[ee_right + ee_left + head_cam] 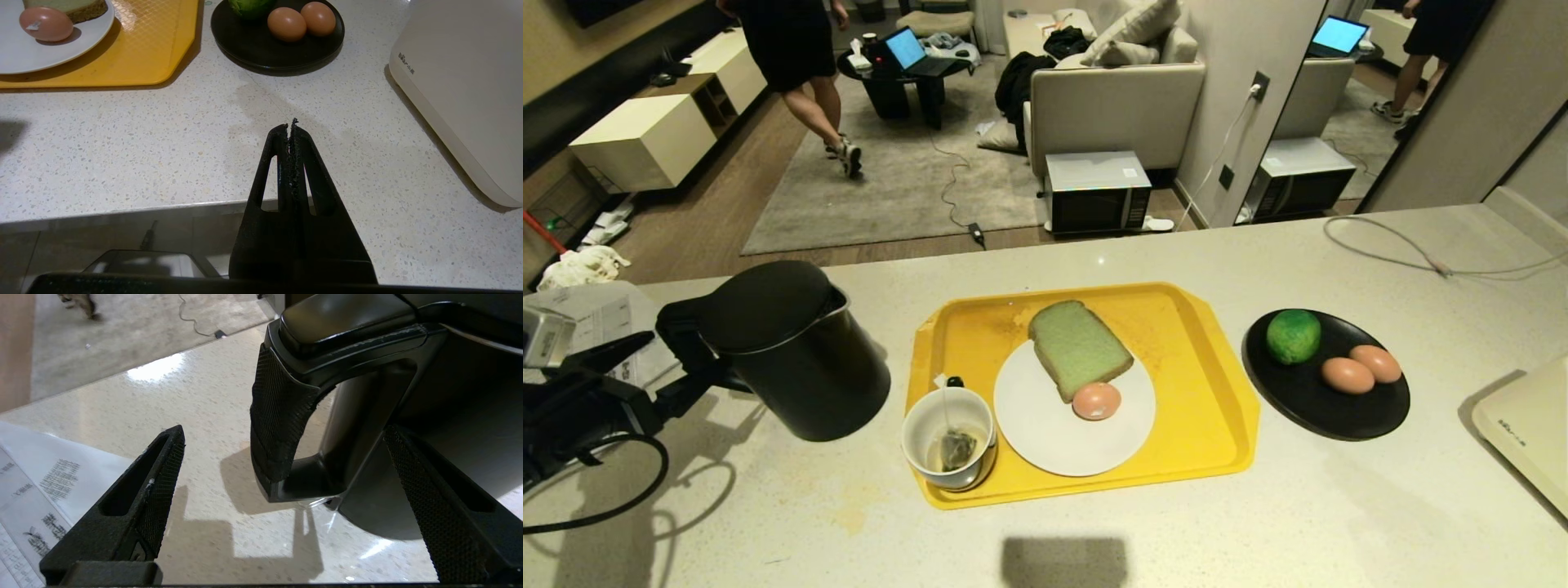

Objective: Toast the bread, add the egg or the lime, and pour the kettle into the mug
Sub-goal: Pick up the kettle

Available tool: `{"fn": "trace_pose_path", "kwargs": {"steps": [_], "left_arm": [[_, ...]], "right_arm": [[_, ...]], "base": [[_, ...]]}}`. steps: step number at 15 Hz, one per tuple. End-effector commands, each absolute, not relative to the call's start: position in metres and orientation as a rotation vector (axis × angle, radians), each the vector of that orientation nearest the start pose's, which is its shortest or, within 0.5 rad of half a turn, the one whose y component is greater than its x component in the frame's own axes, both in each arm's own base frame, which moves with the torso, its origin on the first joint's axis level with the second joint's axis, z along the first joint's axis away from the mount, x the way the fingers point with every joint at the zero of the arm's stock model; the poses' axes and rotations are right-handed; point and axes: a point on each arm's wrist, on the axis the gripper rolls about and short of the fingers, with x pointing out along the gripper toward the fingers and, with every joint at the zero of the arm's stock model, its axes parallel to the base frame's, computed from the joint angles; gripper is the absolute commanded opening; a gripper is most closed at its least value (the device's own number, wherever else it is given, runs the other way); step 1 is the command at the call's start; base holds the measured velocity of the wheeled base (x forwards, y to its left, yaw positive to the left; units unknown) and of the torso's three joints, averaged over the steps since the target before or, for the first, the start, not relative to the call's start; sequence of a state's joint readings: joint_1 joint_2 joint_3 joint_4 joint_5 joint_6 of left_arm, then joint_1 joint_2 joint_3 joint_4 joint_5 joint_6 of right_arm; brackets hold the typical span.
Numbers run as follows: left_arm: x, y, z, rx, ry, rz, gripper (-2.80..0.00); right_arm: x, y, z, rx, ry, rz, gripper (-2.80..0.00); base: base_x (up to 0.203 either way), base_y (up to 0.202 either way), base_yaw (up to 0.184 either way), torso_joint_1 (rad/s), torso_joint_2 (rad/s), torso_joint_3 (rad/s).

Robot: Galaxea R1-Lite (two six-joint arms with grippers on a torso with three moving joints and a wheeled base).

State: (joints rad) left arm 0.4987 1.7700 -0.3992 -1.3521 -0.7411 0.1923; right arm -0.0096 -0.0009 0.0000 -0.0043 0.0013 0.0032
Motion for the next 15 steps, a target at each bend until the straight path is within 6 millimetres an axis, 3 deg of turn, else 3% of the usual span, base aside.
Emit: {"fn": "trace_pose_path", "kwargs": {"steps": [1,8,15], "left_arm": [[0.247,0.118,0.134,0.184,-0.012,-0.241,0.0],[0.259,0.119,0.13,0.176,-0.011,-0.254,0.0],[0.253,0.118,0.139,0.179,-0.068,-0.294,0.0]], "right_arm": [[-0.023,0.0,0.076,0.003,-0.003,-0.008,-2.8],[-0.023,0.0,0.076,0.003,-0.003,-0.008,-2.8],[-0.023,0.0,0.076,0.003,-0.003,-0.009,-2.8]], "base": [[0.0,0.0,0.0,0.0,0.0,0.0],[0.0,0.0,0.0,0.0,0.0,0.0],[0.0,0.0,0.0,0.0,0.0,0.0]]}}
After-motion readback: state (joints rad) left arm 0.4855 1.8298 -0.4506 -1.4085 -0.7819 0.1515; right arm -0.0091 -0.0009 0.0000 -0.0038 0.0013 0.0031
